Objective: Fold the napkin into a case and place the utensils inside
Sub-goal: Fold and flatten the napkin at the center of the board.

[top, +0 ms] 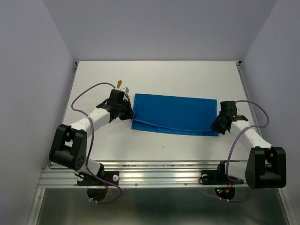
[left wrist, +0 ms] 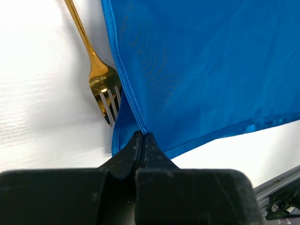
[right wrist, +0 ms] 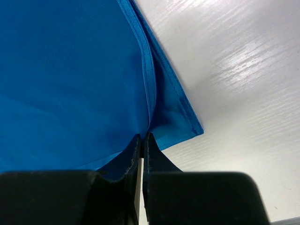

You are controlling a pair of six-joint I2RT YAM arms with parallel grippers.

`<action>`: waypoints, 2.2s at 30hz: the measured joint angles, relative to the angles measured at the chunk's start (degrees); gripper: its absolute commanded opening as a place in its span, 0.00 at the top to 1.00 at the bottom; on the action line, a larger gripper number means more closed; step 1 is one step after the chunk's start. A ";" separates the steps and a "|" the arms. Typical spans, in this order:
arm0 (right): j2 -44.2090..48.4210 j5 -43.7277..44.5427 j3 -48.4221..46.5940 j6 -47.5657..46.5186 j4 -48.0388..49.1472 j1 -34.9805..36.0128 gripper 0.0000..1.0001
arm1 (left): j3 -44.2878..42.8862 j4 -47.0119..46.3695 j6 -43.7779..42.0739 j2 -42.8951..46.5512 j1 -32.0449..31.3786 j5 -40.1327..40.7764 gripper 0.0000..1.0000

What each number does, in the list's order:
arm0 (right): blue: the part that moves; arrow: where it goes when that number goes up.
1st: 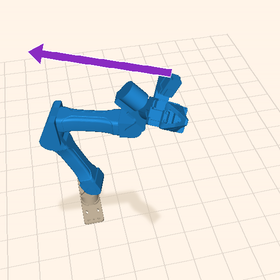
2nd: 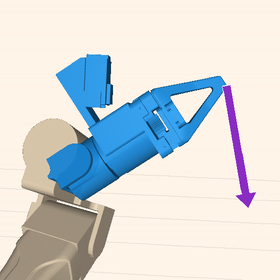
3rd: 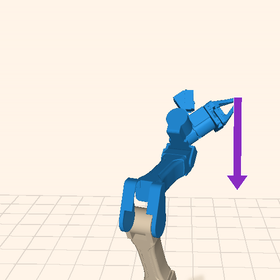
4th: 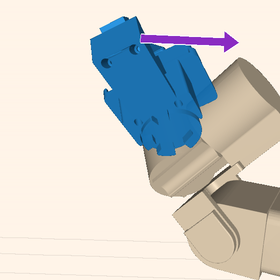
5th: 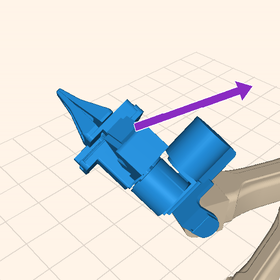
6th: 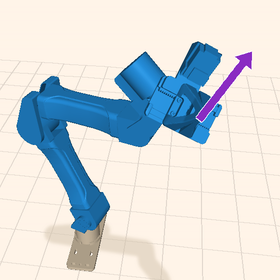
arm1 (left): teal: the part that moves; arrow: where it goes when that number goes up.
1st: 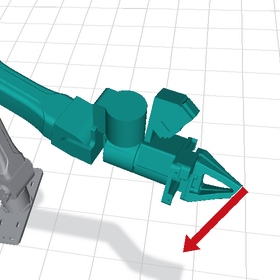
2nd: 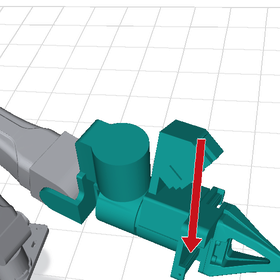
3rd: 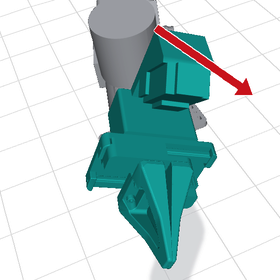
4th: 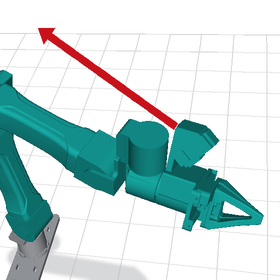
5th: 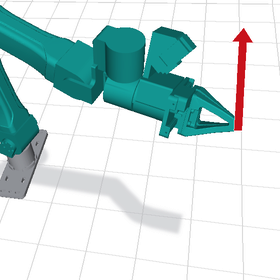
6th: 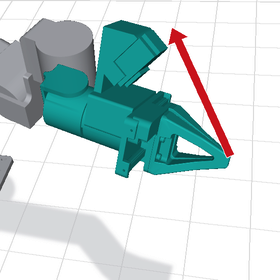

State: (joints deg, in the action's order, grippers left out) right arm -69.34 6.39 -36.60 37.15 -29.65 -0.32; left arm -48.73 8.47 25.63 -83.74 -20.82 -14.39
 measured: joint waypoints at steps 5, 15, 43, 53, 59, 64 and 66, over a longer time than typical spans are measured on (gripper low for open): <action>0.00 0.15 -0.04 0.28 -0.07 0.00 0.99 | 0.02 -0.48 0.35 -0.79 0.00 1.01 1.00; 6.43 1.60 -6.34 0.42 -6.10 0.00 0.99 | -3.48 3.23 0.33 0.96 0.00 2.08 1.00; 12.22 0.07 5.51 13.88 -10.16 0.00 0.99 | 1.20 2.23 2.89 0.68 -0.02 1.22 1.00; 16.11 3.82 1.33 13.86 -10.29 0.00 0.99 | 1.25 2.01 2.89 2.64 -0.09 0.04 1.00; 15.23 4.52 1.46 14.19 -10.21 0.00 0.99 | 2.75 -0.59 3.28 4.59 -0.11 -0.63 1.00; 12.96 4.59 3.28 15.34 -10.14 0.00 0.99 | 6.25 -1.49 4.15 2.08 -0.81 -0.48 1.00; 12.83 4.70 3.87 15.61 -10.23 0.00 0.99 | 6.75 -1.53 4.46 0.79 -0.98 -0.42 1.00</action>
State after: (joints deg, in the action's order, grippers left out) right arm -56.51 11.09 -32.73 52.75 -39.88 -0.32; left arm -41.98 6.94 30.09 -82.96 -21.80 -14.81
